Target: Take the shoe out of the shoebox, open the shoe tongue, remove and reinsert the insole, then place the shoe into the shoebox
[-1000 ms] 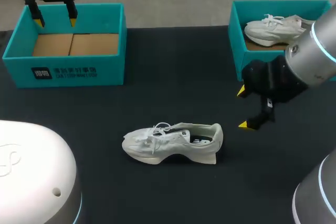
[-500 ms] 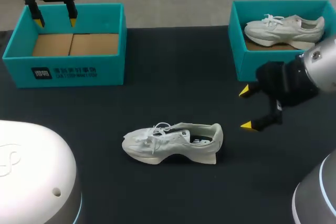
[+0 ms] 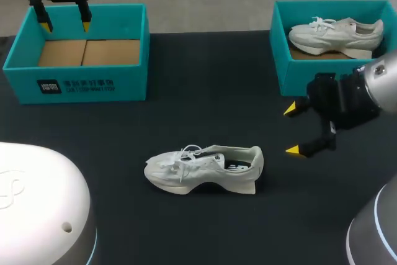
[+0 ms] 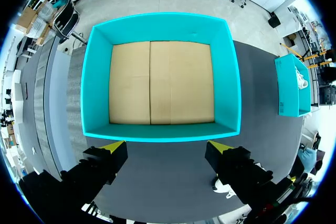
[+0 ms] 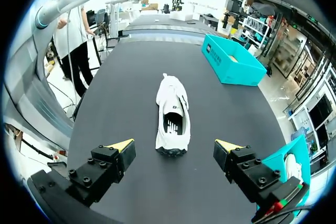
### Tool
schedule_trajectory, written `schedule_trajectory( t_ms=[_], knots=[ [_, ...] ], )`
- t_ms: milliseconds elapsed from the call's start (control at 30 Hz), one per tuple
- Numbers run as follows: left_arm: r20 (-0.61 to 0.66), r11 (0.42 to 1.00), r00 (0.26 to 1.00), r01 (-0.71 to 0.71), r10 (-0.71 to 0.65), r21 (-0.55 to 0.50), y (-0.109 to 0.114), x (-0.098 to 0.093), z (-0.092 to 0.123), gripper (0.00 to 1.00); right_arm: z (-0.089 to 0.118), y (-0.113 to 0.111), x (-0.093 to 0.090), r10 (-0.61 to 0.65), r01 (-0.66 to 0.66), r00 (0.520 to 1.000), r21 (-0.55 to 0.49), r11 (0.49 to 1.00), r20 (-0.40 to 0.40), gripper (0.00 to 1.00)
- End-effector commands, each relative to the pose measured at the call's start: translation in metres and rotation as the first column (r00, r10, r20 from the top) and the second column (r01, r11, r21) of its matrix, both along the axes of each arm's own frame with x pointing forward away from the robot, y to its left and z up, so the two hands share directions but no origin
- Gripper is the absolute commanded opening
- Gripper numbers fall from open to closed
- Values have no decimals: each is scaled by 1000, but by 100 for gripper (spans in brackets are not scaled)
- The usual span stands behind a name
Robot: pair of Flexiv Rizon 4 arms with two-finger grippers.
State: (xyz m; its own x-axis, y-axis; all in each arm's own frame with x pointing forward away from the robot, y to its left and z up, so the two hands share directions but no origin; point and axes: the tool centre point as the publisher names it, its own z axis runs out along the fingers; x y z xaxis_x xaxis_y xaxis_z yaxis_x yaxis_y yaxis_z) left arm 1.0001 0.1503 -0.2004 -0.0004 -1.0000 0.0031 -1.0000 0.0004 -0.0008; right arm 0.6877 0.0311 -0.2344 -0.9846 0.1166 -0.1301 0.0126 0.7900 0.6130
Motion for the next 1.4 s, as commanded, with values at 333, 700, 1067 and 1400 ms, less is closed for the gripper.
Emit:
schedule_trajectory(
  t_ms=[333,700,1067,1400],
  knots=[
    [-1,1000,1000,0,0,1,0,0,0,100,-17,8,2,10,-15,997,62,998,75,100],
    [-1,1000,1000,0,0,1,0,0,0,100,-49,14,5,28,-41,995,130,991,98,100],
    [-1,1000,1000,0,0,1,0,0,0,100,-86,16,9,35,-46,998,212,976,57,100],
    [-1,1000,1000,0,0,1,0,0,0,100,-117,28,9,-5,1,1000,225,974,16,100]
  ],
)
